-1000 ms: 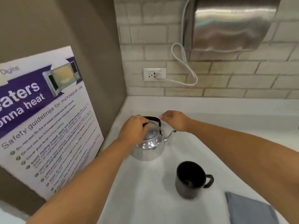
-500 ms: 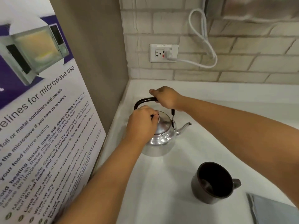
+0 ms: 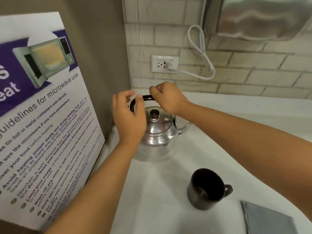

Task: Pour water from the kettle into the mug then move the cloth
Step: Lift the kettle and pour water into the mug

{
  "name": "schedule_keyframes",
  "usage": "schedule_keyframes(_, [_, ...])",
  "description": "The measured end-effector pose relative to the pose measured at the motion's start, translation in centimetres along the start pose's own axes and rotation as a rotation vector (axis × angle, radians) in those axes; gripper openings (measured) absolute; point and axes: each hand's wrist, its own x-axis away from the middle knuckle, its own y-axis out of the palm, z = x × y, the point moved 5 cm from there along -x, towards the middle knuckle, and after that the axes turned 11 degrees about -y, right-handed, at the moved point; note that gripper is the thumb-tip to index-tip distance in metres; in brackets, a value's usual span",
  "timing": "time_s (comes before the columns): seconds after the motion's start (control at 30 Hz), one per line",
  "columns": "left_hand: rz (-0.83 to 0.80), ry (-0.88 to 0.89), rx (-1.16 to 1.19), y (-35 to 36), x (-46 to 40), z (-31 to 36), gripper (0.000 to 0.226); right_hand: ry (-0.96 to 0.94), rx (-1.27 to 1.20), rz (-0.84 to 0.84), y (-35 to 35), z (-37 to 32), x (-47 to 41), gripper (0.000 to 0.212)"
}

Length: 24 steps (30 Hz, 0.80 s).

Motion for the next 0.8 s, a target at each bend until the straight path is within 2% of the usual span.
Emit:
schedule_keyframes(0.07, [-0.019,-0.187,0.072,0.5,-0.7,0.3,0.014,-0.047,-0.015,0.03,-1.6,-1.6,0.0,0.045])
schedule_keyframes(0.13, [-0.081,-0.325,0.136,1.1,-0.9,0.6,0.035,-0.067,-0.037,0.058,-3.3,-2.8,0.2,0.042])
schedule_keyframes(0.27, [-0.069,-0.45,0.207,0.7,-0.7,2.6,0.056,-0.067,-0.092,0.05,-5.3,-4.2,2.0,0.042])
schedule_keyframes(0.37, [-0.047,-0.478,0.195,0.0,0.1,3.2,0.055,-0.126,-0.13,0.05,-6.2,-4.5,4.4,0.044])
schedule_keyframes(0.47, [-0.047,-0.546,0.229,-0.9,1.3,2.8,0.051,-0.162,-0.135,0.167,-7.8,-2.7,8.1,0.036])
schedule_keyframes(0.57, [-0.046,-0.572,0.218,-1.8,2.3,2.7,0.048,-0.07,-0.153,0.267,-8.1,1.4,13.8,0.031])
schedule_keyframes(0.67, [-0.04,-0.558,0.187,-2.4,3.1,2.8,0.047,0.109,-0.152,0.235,-5.8,6.2,20.2,0.033])
schedule_keyframes(0.8, [-0.028,-0.564,0.159,-3.3,4.0,2.4,0.049,0.324,-0.272,0.238,-1.9,11.0,26.4,0.039])
